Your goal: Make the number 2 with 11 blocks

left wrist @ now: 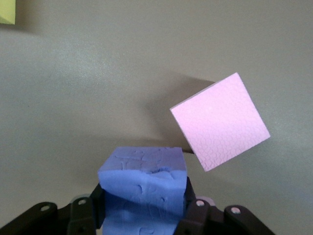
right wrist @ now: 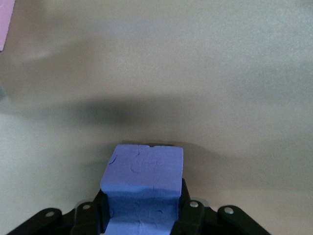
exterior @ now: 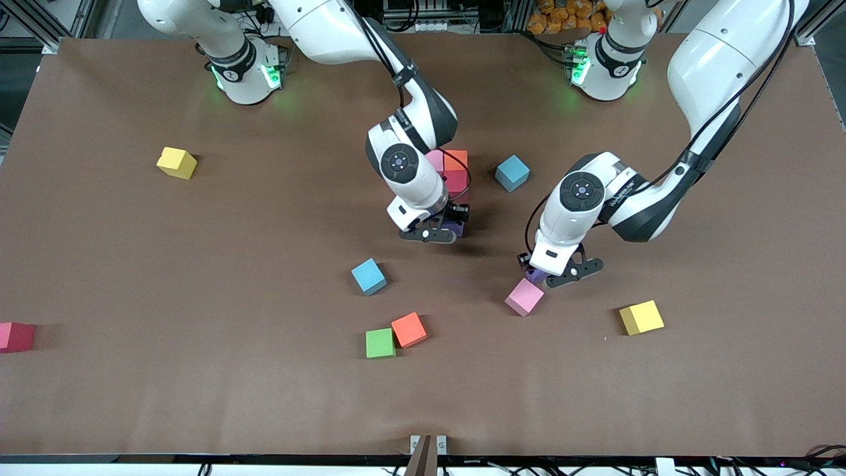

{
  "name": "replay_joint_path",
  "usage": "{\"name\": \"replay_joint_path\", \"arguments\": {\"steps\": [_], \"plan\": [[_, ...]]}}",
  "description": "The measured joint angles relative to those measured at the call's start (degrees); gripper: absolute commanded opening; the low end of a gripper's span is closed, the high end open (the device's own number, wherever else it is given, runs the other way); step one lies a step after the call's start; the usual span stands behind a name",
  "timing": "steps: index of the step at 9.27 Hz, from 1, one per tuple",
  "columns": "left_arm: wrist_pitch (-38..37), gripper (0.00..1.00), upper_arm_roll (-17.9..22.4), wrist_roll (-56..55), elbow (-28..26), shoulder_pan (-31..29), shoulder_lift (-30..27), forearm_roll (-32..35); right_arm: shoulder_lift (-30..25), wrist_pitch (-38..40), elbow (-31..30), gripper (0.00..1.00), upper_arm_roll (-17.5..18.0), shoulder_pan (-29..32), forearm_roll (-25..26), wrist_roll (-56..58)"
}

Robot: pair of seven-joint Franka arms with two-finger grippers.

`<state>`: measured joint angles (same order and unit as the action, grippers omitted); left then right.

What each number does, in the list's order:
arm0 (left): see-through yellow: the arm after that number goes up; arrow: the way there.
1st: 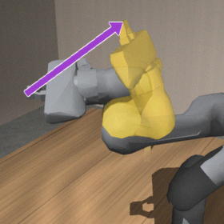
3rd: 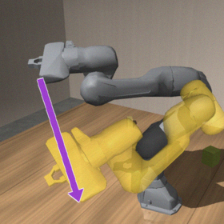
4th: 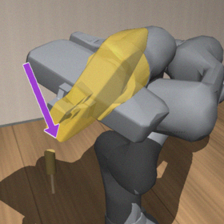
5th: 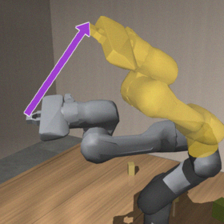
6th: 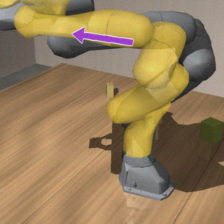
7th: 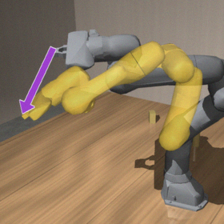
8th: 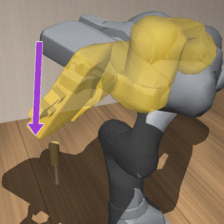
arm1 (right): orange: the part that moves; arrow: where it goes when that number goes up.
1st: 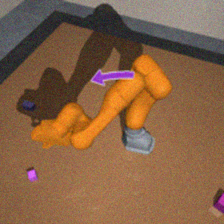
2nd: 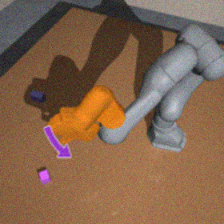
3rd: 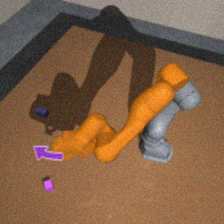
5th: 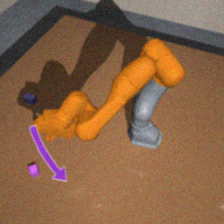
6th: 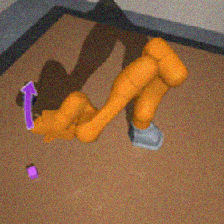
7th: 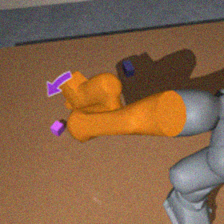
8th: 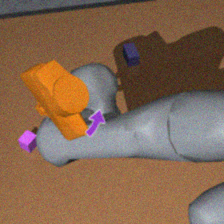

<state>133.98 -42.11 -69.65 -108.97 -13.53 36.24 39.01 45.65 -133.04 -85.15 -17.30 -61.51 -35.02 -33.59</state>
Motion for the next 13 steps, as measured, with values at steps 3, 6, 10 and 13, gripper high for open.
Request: {"name": "replay_joint_path", "arguments": {"steps": [3, 6, 10, 13], "plan": [[-0.01, 0.0, 0.0, -0.05, -0.14, 0.0, 0.01, -0.01, 1.92, 2.08, 2.62, 0.0, 1.34, -0.05, 2.86, -0.34], [-0.01, 0.0, 0.01, -0.06, -0.15, 0.0, 0.01, -0.01, 4.18, 8.87, 8.15, 0.0, 1.34, 0.0, 3.96, -4.44], [-0.01, 0.0, 0.02, -0.06, -0.16, 0.0, 0.01, -0.01, 5.84, 11.48, 11.09, 0.0, 1.48, -0.01, 8.35, -5.3], [-0.01, 0.0, 0.02, -0.06, -0.16, 0.0, 0.01, -0.01, 5.85, 11.49, 11.15, 0.0, 2.02, -0.03, 8.49, -5.3]]}}
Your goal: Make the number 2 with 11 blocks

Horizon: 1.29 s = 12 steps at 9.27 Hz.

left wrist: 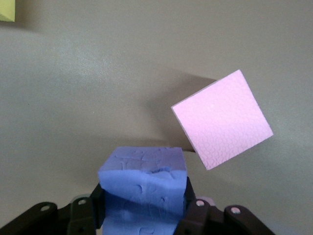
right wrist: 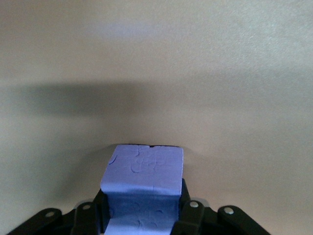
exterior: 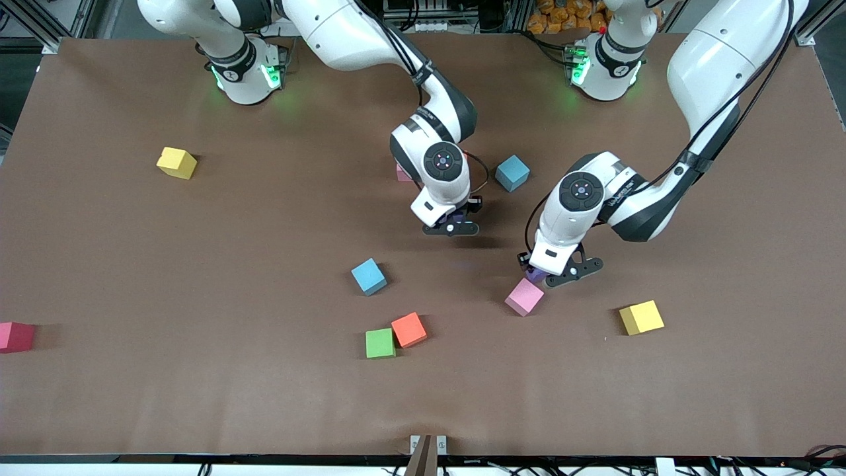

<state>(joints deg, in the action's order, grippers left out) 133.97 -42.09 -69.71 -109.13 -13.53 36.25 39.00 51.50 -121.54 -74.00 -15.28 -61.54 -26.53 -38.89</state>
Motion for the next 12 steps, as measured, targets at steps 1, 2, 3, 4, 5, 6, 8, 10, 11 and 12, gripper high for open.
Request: {"name": "replay_joint_path", "arguments": {"steps": [1, 2, 3, 4, 5, 6, 8, 10, 11, 12], "plan": [[0.0, 0.0, 0.0, 0.0, 0.0, 0.0, 0.0, 0.0, 0.0, 0.0, 0.05, 0.0, 0.25, -0.01, 0.01, 0.01], [0.0, 0.0, 0.01, 0.0, 0.0, 0.0, 0.0, 0.0, 0.0, 0.0, 0.1, 0.0, 0.4, -0.02, 0.01, 0.08], [0.0, 0.0, 0.01, 0.0, 0.0, 0.0, 0.0, 0.0, 0.0, 0.0, 0.12, 0.0, 0.47, -0.03, 0.02, 0.56], [0.0, 0.0, 0.01, 0.0, -0.01, 0.0, 0.0, 0.0, 0.0, 0.0, 0.15, 0.0, 0.51, -0.03, 0.02, 1.58], [0.0, 0.0, 0.01, 0.0, -0.01, 0.0, 0.0, 0.0, 0.0, 0.0, 0.17, 0.0, 0.52, -0.03, 0.02, 2.23], [0.0, 0.0, 0.01, 0.0, -0.01, 0.0, 0.0, 0.0, 0.0, 0.01, 0.2, 0.0, 0.53, -0.03, 0.06, 2.6], [0.0, 0.0, 0.01, 0.0, -0.02, 0.0, 0.0, 0.0, 0.0, 0.09, 0.2, 0.0, 0.53, -0.03, 0.14, 3.89], [0.0, 0.0, 0.01, 0.0, -0.02, 0.0, 0.0, 0.0, 0.0, 0.16, 0.21, 0.0, 0.53, -0.03, 0.18, 4.77], [0.0, 0.0, 0.01, 0.0, -0.02, 0.0, 0.0, 0.0, 0.0, 0.22, 0.21, 0.0, 0.56, -0.03, 0.19, 5.03], [0.0, 0.0, 0.01, 0.0, -0.02, 0.0, 0.0, 0.0, 0.0, 0.33, 0.22, 0.0, 0.82, -0.04, 0.19, 5.33]]}}
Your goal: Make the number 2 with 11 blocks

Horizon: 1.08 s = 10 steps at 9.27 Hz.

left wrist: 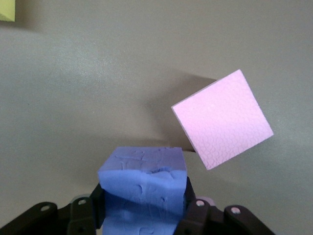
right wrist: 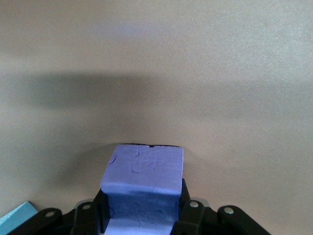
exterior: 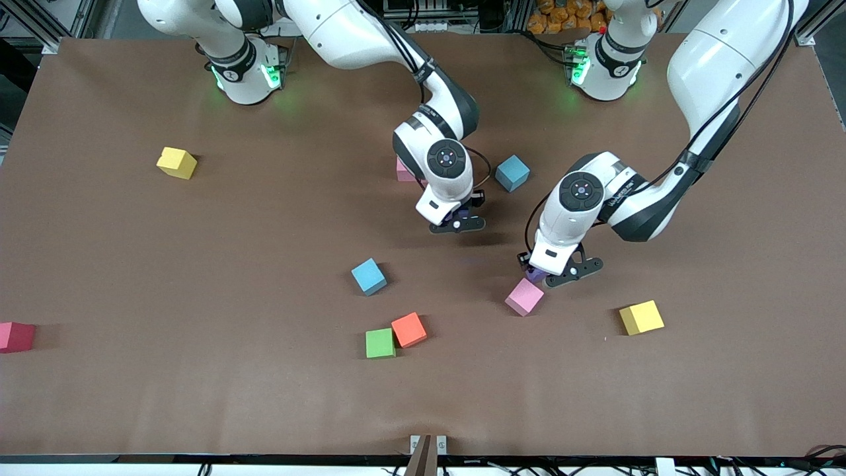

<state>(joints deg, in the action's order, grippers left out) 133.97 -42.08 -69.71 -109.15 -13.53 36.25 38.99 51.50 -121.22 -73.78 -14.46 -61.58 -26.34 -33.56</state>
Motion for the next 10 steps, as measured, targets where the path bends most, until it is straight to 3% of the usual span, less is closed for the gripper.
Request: {"name": "replay_joint_path", "arguments": {"steps": [5, 6, 8, 10], "plan": [[0.0, 0.0, 0.0, 0.0, 0.0, 0.0, 0.03, -0.32, -0.01, 0.38, 0.09, 0.0, 0.88, 0.05, 0.32, 0.25], [0.0, 0.0, 0.0, 0.0, -0.01, 0.0, 0.06, -0.35, -0.01, 0.46, 0.09, 0.19, 0.88, 0.1, 0.32, 0.25], [0.0, 0.0, 0.0, 0.0, -0.03, 0.0, 0.08, -0.4, -0.01, 0.64, 0.05, 0.97, 0.88, 0.29, 0.32, 0.2], [0.0, 0.0, 0.02, 0.0, -0.03, 0.0, 0.09, -0.41, 0.0, 0.66, -0.21, 1.0, 0.87, 0.55, 0.3, 0.11]]}}
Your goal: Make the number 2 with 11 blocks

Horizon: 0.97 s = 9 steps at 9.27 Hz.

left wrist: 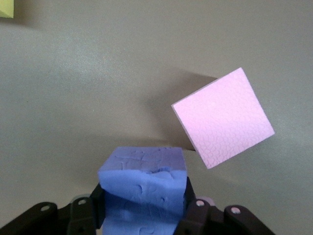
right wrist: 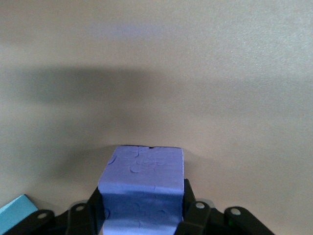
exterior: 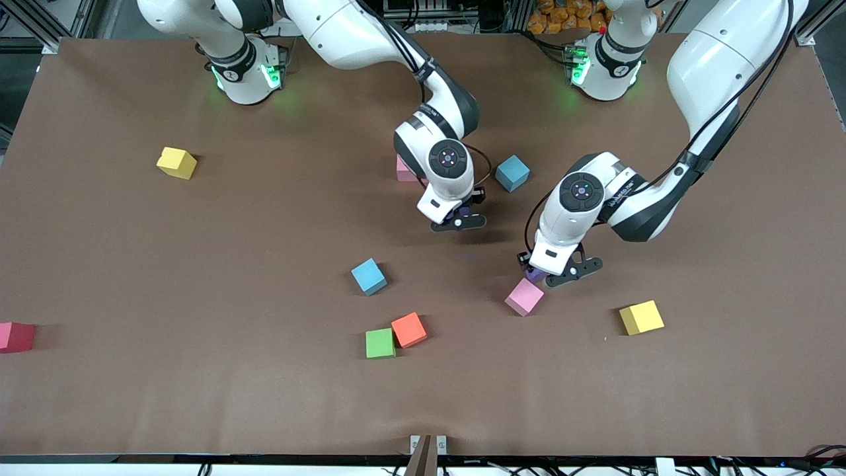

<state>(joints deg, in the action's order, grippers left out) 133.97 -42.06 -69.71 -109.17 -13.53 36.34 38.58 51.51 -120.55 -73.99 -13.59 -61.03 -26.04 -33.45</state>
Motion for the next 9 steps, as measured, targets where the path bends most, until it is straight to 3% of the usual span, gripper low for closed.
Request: {"name": "replay_joint_path", "arguments": {"steps": [9], "plan": [[-0.82, 0.0, -0.89, -9.02, 0.58, 0.22, -0.03, -4.55, -0.29, 0.44, 0.27, 1.0, -0.2, 0.35, -2.77, -0.26]]}}
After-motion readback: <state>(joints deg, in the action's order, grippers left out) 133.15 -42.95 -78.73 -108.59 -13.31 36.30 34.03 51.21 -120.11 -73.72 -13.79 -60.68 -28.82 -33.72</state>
